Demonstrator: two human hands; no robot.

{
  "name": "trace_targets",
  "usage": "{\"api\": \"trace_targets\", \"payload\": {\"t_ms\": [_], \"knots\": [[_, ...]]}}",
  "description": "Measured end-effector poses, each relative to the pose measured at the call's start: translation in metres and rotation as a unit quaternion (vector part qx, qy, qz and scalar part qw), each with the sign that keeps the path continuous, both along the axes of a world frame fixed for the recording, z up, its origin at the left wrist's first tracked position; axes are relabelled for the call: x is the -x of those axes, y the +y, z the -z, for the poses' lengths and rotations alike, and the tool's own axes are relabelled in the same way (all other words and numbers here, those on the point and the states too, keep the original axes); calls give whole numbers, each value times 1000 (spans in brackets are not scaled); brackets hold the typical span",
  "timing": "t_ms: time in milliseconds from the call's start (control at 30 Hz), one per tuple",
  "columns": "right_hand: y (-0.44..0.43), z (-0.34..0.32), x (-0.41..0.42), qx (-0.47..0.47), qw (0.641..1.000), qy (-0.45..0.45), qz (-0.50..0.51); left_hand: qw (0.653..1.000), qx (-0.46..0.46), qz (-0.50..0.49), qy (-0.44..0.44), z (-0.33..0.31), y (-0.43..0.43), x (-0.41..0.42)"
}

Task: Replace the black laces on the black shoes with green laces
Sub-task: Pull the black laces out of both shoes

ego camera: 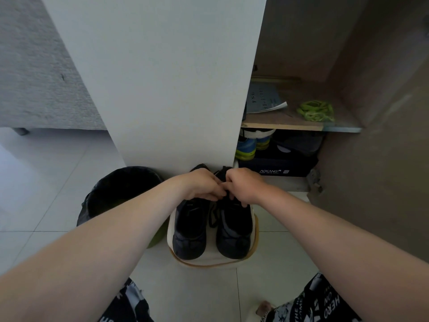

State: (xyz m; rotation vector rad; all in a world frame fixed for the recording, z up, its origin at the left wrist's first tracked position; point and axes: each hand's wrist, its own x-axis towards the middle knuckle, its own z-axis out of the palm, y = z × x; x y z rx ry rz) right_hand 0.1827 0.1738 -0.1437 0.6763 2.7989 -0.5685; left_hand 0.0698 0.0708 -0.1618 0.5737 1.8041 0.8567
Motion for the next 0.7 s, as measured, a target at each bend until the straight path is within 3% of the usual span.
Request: {"api": "trace_targets", "payload": {"t_ms": [67, 133, 367, 467, 700], "knots": [[1, 1, 1, -56, 997, 57, -5, 1000, -15, -2, -17, 1, -2, 1], [3, 6, 2, -48, 993, 104, -6, 1000, -26, -8, -14, 3, -5, 2], [8, 6, 3, 228, 967, 62, 91, 1000, -2, -20, 16, 10, -7, -1], [12, 7, 1, 208, 977, 5, 53, 1000, -6, -18, 24, 9, -5, -3], [17, 13, -2, 169, 985, -17, 23, 996, -19, -78, 44, -6, -5, -2]]}}
